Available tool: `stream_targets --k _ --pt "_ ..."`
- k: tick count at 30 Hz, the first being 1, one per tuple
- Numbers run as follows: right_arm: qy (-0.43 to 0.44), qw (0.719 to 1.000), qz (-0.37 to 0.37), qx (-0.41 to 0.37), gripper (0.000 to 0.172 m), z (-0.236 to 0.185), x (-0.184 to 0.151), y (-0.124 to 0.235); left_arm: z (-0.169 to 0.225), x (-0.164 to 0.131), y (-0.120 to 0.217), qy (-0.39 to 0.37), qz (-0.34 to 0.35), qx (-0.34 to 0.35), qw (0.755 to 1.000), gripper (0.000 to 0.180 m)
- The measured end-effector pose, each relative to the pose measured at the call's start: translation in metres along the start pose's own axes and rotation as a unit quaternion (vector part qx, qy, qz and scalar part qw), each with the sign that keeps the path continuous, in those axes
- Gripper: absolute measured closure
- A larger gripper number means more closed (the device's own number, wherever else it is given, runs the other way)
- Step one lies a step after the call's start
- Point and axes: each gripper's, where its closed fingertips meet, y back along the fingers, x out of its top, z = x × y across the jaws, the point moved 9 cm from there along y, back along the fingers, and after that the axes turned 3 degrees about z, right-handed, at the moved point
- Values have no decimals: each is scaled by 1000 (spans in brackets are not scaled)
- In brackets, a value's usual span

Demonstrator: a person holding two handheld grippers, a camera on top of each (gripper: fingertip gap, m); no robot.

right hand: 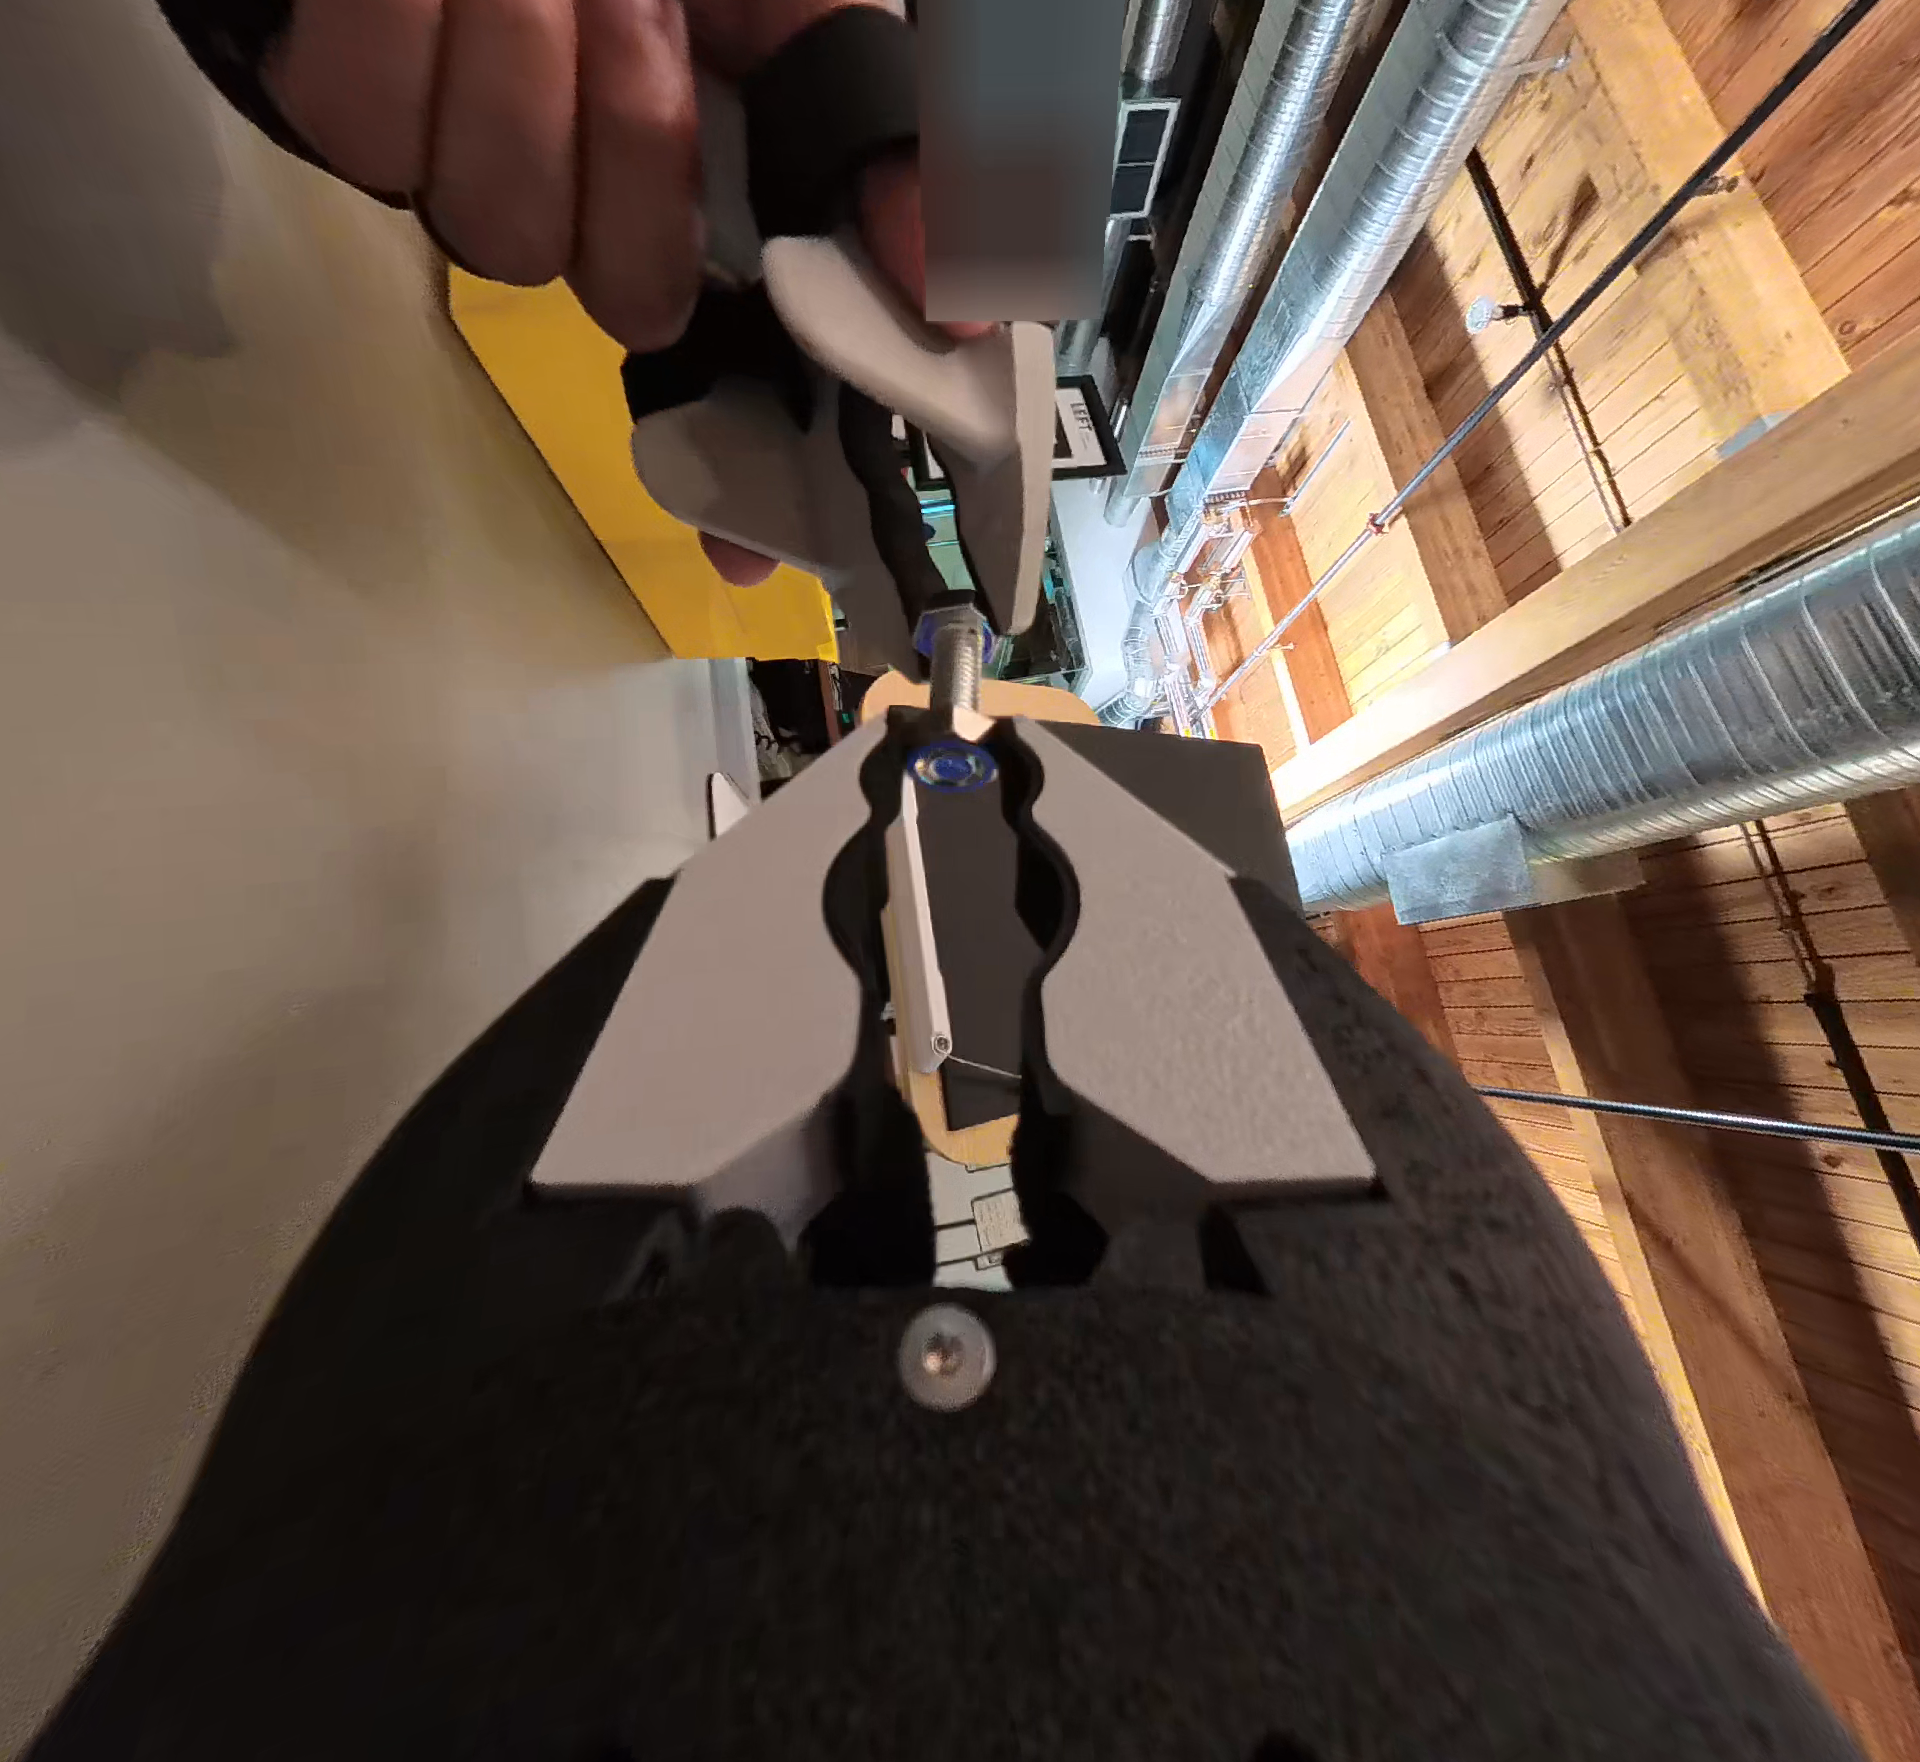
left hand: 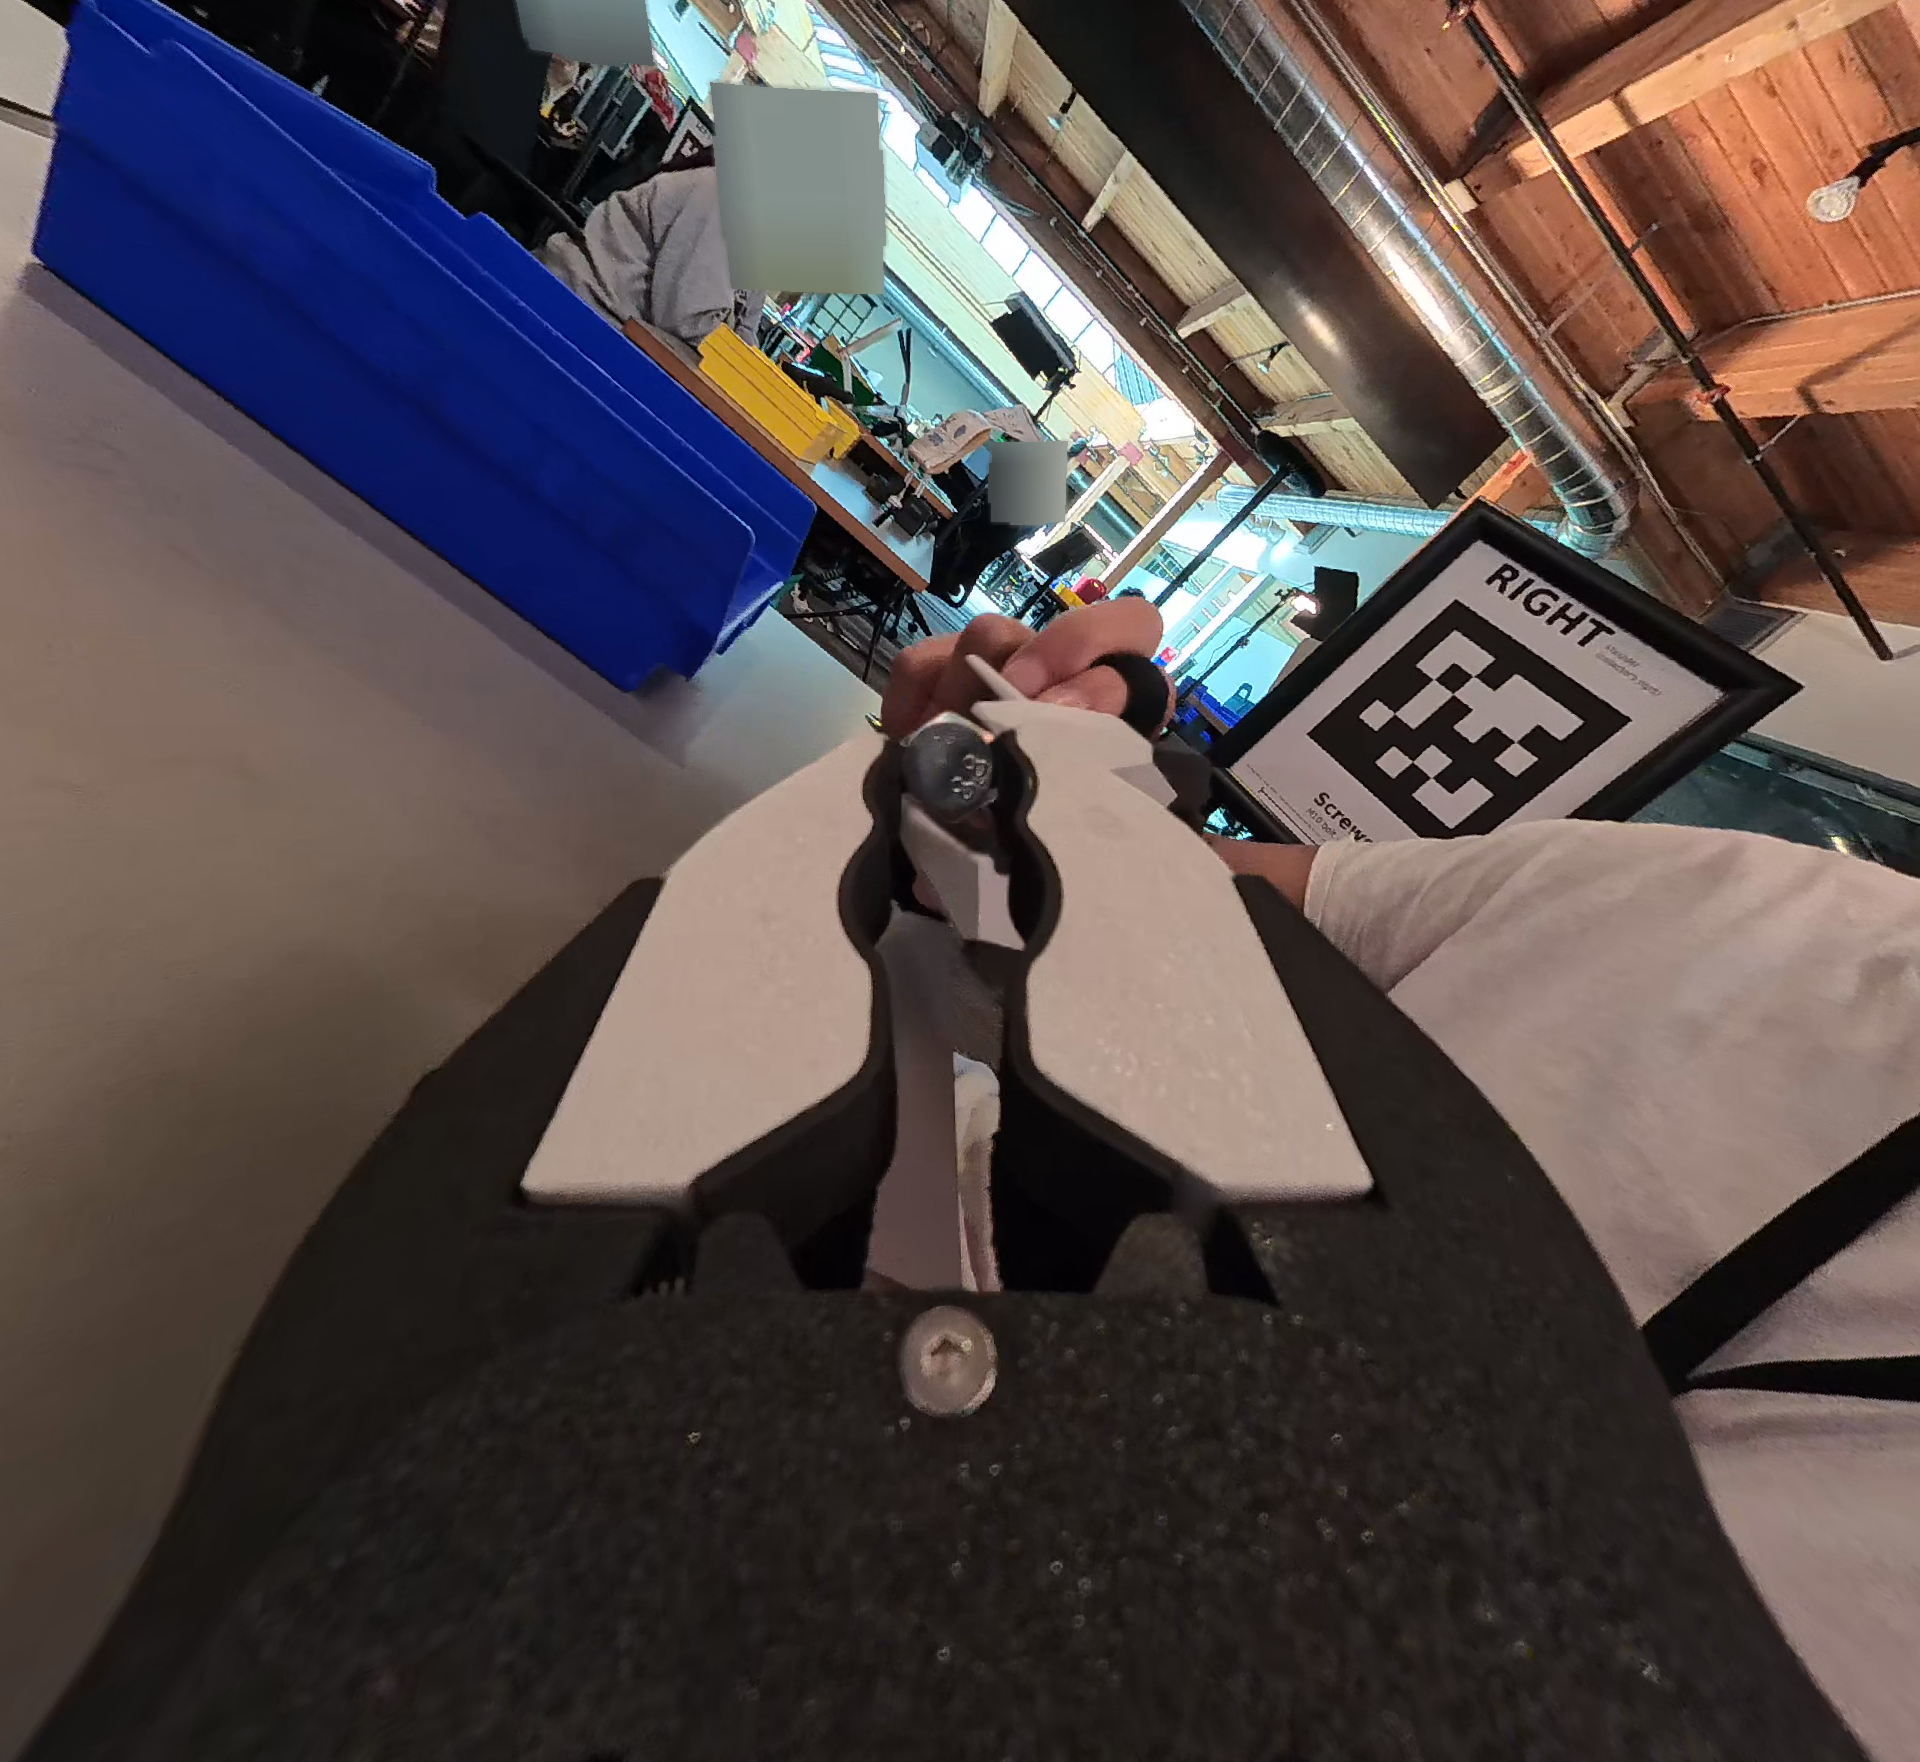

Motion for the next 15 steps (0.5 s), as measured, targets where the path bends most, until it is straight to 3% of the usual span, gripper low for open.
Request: stream_targets --k 3,6,8,11,15 --pt "-43 999 -1 15 154 2 -2 0 -1 0 0 0 -3 0 1000 164" --pt "-161 986 7 50 155 9 -5 -1 0 0 0 -12 -7 2 1000 163" --pt "-273 958 16 84 154 15 -9 -2 1 1 0 -24 -8 3 1000 164" --pt "-466 872 36 142 155 21 -19 -4 4 2 0 -44 -12 6 999 164" --pt "-677 706 50 202 155 17 -34 -12 3 3 2 -58 -11 19 998 164"
